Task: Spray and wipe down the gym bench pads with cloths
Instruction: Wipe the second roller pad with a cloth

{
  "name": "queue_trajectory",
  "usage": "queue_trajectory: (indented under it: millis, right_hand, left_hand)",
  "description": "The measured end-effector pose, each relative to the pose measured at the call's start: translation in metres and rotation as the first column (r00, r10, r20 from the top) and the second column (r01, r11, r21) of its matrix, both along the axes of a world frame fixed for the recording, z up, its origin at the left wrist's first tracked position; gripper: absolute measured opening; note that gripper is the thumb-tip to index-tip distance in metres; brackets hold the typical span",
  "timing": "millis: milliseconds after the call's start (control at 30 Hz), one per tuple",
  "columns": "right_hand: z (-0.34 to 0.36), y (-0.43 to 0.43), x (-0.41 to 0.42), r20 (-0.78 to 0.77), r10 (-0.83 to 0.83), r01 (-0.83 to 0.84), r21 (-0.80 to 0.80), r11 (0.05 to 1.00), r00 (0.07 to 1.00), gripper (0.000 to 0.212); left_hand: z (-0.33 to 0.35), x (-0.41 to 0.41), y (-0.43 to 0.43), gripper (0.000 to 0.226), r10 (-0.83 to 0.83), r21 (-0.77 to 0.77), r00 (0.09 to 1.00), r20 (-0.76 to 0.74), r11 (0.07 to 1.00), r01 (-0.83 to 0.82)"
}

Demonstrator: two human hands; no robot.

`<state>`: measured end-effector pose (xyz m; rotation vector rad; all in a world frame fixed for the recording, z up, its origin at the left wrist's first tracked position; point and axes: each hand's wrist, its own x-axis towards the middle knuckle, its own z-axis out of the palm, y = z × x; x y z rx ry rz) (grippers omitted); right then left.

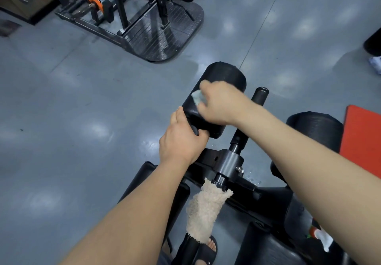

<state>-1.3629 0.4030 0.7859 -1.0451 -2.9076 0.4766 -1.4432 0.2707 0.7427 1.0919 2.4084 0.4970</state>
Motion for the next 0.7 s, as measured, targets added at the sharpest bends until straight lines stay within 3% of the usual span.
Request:
queue_trajectory:
  millis: [133,433,600,700]
  right_hand:
    - [-0.003,0.005,0.008,0.004,0.085,-0.084,-0.083,0.993,0.996,0.016]
    - [-0.011,0.102,0.0,0.018,-0.321,0.321,-0.072,0.944,0.947,0.031]
    - [-0.01,0.124,0.008,0.069,-0.402,0.408,-0.182,0.895,0.913,0.04]
    - [-0.01,0.126,0.024,0.115,-0.416,0.431,-0.233,0.871,0.902,0.033]
  left_hand:
    - [0.002,0.001,-0.001,0.082,-0.001,0.006,1.0,0.007,1.0,0.001]
    - [0.001,0.0,-0.004,0.065,-0.029,0.078,1.0,0.003,0.997,0.028]
    - [0.0,0.001,-0.005,0.062,-0.033,0.11,0.999,0.016,0.993,0.031]
    - [0.0,0.001,-0.005,0.071,-0.015,0.102,0.999,0.033,0.995,0.011]
